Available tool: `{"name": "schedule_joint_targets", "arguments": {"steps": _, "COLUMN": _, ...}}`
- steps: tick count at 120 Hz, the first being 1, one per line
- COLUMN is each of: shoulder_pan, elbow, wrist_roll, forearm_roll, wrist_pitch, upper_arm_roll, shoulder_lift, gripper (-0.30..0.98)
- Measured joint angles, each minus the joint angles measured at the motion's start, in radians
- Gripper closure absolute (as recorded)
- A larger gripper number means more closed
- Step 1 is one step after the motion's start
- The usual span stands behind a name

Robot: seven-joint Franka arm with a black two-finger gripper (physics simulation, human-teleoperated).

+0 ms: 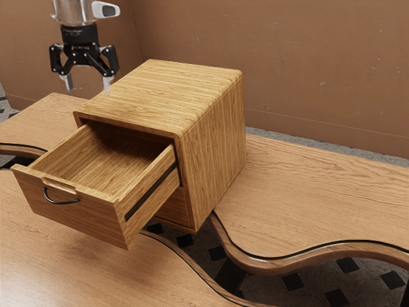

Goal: Push the drawer handle with one arm to close the drawer

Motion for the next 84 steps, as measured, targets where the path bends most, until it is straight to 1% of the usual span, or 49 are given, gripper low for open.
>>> {"name": "schedule_joint_targets", "arguments": {"steps": 22, "shoulder_pan": 0.015, "elbow": 0.001, "wrist_roll": 0.082, "forearm_roll": -0.020, "wrist_pitch": 0.059, "upper_arm_roll": 0.006, "shoulder_lift": 0.003, "gripper": 0.00}}
{"name": "schedule_joint_targets", "arguments": {"steps": 27, "shoulder_pan": 0.026, "elbow": 0.004, "wrist_roll": 0.097, "forearm_roll": -0.037, "wrist_pitch": 0.066, "upper_arm_roll": 0.006, "shoulder_lift": 0.006, "gripper": 0.00}}
{"name": "schedule_joint_targets", "arguments": {"steps": 30, "shoulder_pan": 0.037, "elbow": 0.038, "wrist_roll": 0.106, "forearm_roll": -0.046, "wrist_pitch": 0.064, "upper_arm_roll": 0.004, "shoulder_lift": -0.002, "gripper": 0.00}}
{"name": "schedule_joint_targets", "arguments": {"steps": 36, "shoulder_pan": 0.060, "elbow": 0.118, "wrist_roll": 0.111, "forearm_roll": -0.055, "wrist_pitch": 0.037, "upper_arm_roll": -0.029, "shoulder_lift": -0.102, "gripper": 0.00}}
{"name": "schedule_joint_targets", "arguments": {"steps": 42, "shoulder_pan": 0.109, "elbow": 0.136, "wrist_roll": 0.103, "forearm_roll": -0.049, "wrist_pitch": -0.001, "upper_arm_roll": -0.123, "shoulder_lift": -0.181, "gripper": 0.01}}
{"name": "schedule_joint_targets", "arguments": {"steps": 44, "shoulder_pan": 0.127, "elbow": 0.100, "wrist_roll": 0.100, "forearm_roll": -0.043, "wrist_pitch": -0.009, "upper_arm_roll": -0.151, "shoulder_lift": -0.225, "gripper": 0.04}}
{"name": "schedule_joint_targets", "arguments": {"steps": 47, "shoulder_pan": 0.142, "elbow": -0.012, "wrist_roll": 0.097, "forearm_roll": -0.034, "wrist_pitch": -0.012, "upper_arm_roll": -0.186, "shoulder_lift": -0.326, "gripper": 0.09}}
{"name": "schedule_joint_targets", "arguments": {"steps": 52, "shoulder_pan": 0.089, "elbow": -0.349, "wrist_roll": 0.090, "forearm_roll": -0.038, "wrist_pitch": 0.010, "upper_arm_roll": -0.209, "shoulder_lift": -0.615, "gripper": 0.20}}
{"name": "schedule_joint_targets", "arguments": {"steps": 56, "shoulder_pan": 0.046, "elbow": -0.595, "wrist_roll": 0.086, "forearm_roll": -0.045, "wrist_pitch": 0.027, "upper_arm_roll": -0.194, "shoulder_lift": -0.834, "gripper": 0.29}}
{"name": "schedule_joint_targets", "arguments": {"steps": 59, "shoulder_pan": 0.001, "elbow": -0.775, "wrist_roll": 0.083, "forearm_roll": -0.049, "wrist_pitch": 0.038, "upper_arm_roll": -0.160, "shoulder_lift": -0.996, "gripper": 0.36}}
{"name": "schedule_joint_targets", "arguments": {"steps": 63, "shoulder_pan": -0.044, "elbow": -0.959, "wrist_roll": 0.079, "forearm_roll": -0.054, "wrist_pitch": 0.050, "upper_arm_roll": -0.123, "shoulder_lift": -1.148, "gripper": 0.44}}
{"name": "schedule_joint_targets", "arguments": {"steps": 67, "shoulder_pan": -0.070, "elbow": -1.105, "wrist_roll": 0.075, "forearm_roll": -0.057, "wrist_pitch": 0.061, "upper_arm_roll": -0.096, "shoulder_lift": -1.248, "gripper": 0.50}}
{"name": "schedule_joint_targets", "arguments": {"steps": 72, "shoulder_pan": -0.100, "elbow": -1.224, "wrist_roll": 0.070, "forearm_roll": -0.061, "wrist_pitch": 0.075, "upper_arm_roll": -0.070, "shoulder_lift": -1.321, "gripper": 0.56}}
{"name": "schedule_joint_targets", "arguments": {"steps": 77, "shoulder_pan": -0.133, "elbow": -1.317, "wrist_roll": 0.067, "forearm_roll": -0.064, "wrist_pitch": 0.095, "upper_arm_roll": -0.036, "shoulder_lift": -1.359, "gripper": 0.61}}
{"name": "schedule_joint_targets", "arguments": {"steps": 84, "shoulder_pan": -0.152, "elbow": -1.378, "wrist_roll": 0.065, "forearm_roll": -0.066, "wrist_pitch": 0.125, "upper_arm_roll": -0.011, "shoulder_lift": -1.382, "gripper": 0.66}}
